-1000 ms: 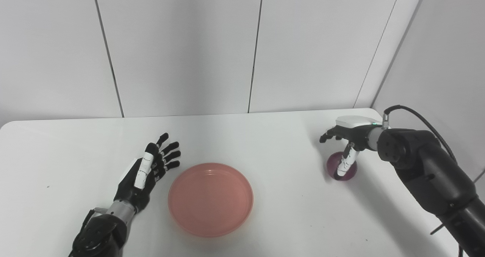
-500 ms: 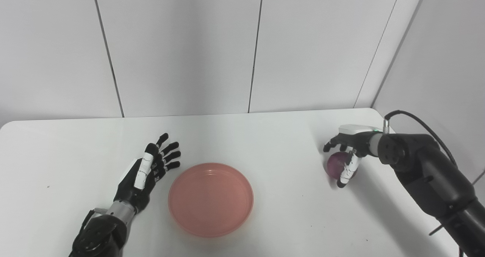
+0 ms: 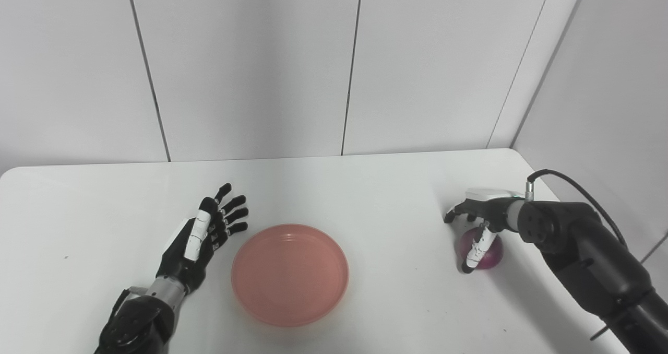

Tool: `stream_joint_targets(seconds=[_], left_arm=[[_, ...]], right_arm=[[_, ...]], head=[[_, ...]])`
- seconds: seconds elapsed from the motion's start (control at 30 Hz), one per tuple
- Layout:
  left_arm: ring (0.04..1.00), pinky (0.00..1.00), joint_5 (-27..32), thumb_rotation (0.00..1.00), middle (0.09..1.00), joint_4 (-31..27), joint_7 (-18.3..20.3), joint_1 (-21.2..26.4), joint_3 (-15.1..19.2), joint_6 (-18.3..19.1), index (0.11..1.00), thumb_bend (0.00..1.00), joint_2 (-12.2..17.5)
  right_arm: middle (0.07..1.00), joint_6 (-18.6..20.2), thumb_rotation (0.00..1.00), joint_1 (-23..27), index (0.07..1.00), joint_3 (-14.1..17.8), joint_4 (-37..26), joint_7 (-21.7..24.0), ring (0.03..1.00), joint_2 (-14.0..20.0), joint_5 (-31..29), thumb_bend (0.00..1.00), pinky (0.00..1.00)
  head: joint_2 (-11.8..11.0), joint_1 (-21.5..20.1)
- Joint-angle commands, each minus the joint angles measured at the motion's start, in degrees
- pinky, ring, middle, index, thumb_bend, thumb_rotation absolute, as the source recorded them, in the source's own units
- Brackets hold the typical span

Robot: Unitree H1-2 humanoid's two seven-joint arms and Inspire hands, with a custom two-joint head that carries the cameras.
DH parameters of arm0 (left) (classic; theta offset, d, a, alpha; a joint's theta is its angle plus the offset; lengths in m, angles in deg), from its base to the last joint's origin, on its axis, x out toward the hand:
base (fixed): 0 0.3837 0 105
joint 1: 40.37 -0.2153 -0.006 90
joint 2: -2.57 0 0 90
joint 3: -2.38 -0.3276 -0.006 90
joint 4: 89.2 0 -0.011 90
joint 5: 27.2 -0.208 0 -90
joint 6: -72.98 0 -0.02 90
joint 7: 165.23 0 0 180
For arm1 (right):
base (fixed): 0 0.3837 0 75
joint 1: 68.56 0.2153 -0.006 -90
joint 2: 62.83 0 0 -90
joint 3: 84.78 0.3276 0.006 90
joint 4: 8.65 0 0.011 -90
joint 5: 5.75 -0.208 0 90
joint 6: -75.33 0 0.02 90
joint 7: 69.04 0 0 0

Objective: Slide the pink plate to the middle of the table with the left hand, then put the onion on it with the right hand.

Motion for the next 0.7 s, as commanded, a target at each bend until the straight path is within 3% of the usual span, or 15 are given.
stream_joint_targets(seconds=[0.0, 0.2, 0.37, 0.67], left_arm=[[0.892, 0.84, -0.3, 0.97, 0.922, 1.8, -0.9, -1.7, 0.1, 3.7, 1.000, 0.88, 0.1], [0.892, 0.84, -0.4, 0.97, 0.922, 1.7, -1.0, -1.8, 0.0, 3.8, 1.000, 0.88, 0.0], [0.890, 0.83, -0.5, 0.97, 0.919, 1.9, -1.0, -1.8, -0.1, 3.8, 1.000, 0.88, 0.1], [0.889, 0.83, -0.5, 0.97, 0.919, 2.6, -0.9, -1.5, 0.0, 3.4, 1.000, 0.89, 0.2]], right_arm=[[0.919, -0.9, 0.18, 0.4, 0.852, 0.4, -0.8, -1.9, 0.866, 1.4, 0.3, 1.00, 0.71], [0.879, -1.8, 0.18, -0.8, 0.827, 0.2, -1.6, -6.0, 0.823, 1.4, 1.6, 1.00, 0.66], [0.869, -1.6, 0.16, -0.9, 0.820, -0.4, -1.5, -6.9, 0.798, 1.6, 2.2, 0.98, 0.63], [0.884, 1.1, 0.20, 0.4, 0.829, -1.3, -2.7, -1.8, 0.811, 2.6, 5.0, 1.00, 0.64]], head=[[0.0, 0.1], [0.1, 0.1], [0.2, 0.2], [0.1, 0.0]])
